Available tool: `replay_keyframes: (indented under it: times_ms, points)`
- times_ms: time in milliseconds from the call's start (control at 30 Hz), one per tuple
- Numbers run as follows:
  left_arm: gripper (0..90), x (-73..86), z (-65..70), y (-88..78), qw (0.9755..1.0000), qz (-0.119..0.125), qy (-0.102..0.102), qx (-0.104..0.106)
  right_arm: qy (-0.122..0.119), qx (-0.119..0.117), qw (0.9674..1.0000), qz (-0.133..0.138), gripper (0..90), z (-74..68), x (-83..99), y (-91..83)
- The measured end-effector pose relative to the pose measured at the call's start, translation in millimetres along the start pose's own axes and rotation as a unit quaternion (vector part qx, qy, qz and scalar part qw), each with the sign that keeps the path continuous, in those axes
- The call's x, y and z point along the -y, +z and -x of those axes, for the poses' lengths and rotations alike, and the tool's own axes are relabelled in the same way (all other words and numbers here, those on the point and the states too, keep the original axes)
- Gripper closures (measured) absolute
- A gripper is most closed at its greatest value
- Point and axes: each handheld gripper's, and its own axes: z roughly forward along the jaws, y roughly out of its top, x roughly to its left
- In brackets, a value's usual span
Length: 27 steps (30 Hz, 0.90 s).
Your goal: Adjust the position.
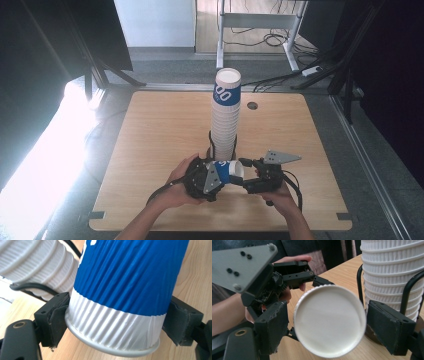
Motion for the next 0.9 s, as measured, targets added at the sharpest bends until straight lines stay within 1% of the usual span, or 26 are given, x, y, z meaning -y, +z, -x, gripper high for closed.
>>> replay_keyframes:
  times_ms: [100,133,167,200,233,267,300,333,367,400,433,467,500,533,567,600,633,767,900]
  points:
    - [15.9,5.5,-1.9,-0.7,0.9999,-0.008,0.006,-0.003,-0.012,0.005,0.9998,-0.014,18.1,-0.2,-1.7,-0.6]
    - [15.9,7.0,-2.4,-1.0,0.9999,-0.01,0.007,-0.004,-0.015,0.006,0.9996,-0.021,18.2,-0.4,-2.5,-0.9]
    - [15.9,9.2,-2.8,-1.0,0.9999,-0.011,0.007,-0.006,-0.02,0.003,0.9992,-0.036,18.2,-0.3,-4.5,-0.9]
    - [15.9,11.3,-3.2,-1.3,0.9998,-0.016,0.01,-0.007,-0.02,0.003,0.9992,-0.036,18.2,-0.3,-4.5,-0.9]
    - [16.0,13.9,-3.0,-1.0,0.9997,-0.019,0.011,-0.009,-0.024,0.005,0.9985,-0.048,18.1,0.0,-6.2,-0.4]
    - [15.9,15.2,-3.1,-1.1,0.9996,-0.022,0.014,-0.011,-0.032,0.008,0.9968,-0.072,17.8,0.4,-9.4,0.7]
    - [16.0,18.0,-2.1,-1.2,0.9993,-0.027,0.021,-0.015,-0.044,0.009,0.9927,-0.112,17.4,0.5,-16.4,3.4]
    - [16.0,18.0,-2.1,-1.2,0.9993,-0.027,0.021,-0.015,-0.044,0.009,0.9927,-0.112,17.4,0.5,-16.4,3.4]
    - [16.0,19.2,-1.6,-1.3,0.9992,-0.028,0.023,-0.016,-0.048,0.007,0.9907,-0.127,17.3,0.7,-19.8,4.1]
    - [16.0,19.7,-1.3,-1.4,0.9992,-0.028,0.024,-0.017,-0.056,0.004,0.9871,-0.15,17.4,0.4,-26.2,4.9]
    - [16.0,20.2,-0.8,-1.3,0.9992,-0.027,0.023,-0.018,-0.059,0.001,0.985,-0.162,17.5,0.4,-30.1,5.5]
    - [16.0,20.6,-0.5,-1.5,0.9992,-0.027,0.023,-0.02,-0.063,-0.002,0.9822,-0.177,18.1,0.3,-35.3,6.4]
    - [16.0,20.7,-0.5,-1.7,0.9991,-0.025,0.026,-0.021,-0.068,-0.006,0.9776,-0.199,18.1,0.3,-41.2,8.0]
    - [16.0,20.1,0.1,-2.6,0.999,-0.024,0.029,-0.024,-0.078,-0.003,0.9699,-0.23,18.1,0.4,-48.9,11.5]
    - [16.0,20.1,0.1,-2.6,0.999,-0.024,0.029,-0.024,-0.078,-0.003,0.9699,-0.23,18.1,0.4,-48.9,11.5]
    - [16.0,19.7,0.4,-2.9,0.999,-0.023,0.03,-0.025,-0.078,-0.002,0.9665,-0.244,18.1,0.7,-52.1,13.4]
    - [16.0,19.1,0.9,-3.3,0.9989,-0.023,0.033,-0.026,-0.079,-0.003,0.9639,-0.254,18.0,0.9,-54.2,14.9]
    - [16.0,15.2,4.0,-3.7,0.9982,-0.025,0.046,-0.029,-0.082,-0.013,0.9487,-0.305,17.3,-1.2,-61.9,23.1]
    - [16.0,11.7,8.3,-0.7,0.9975,-0.026,0.059,-0.029,-0.084,-0.027,0.9402,-0.329,16.6,-3.4,-64.1,32.3]
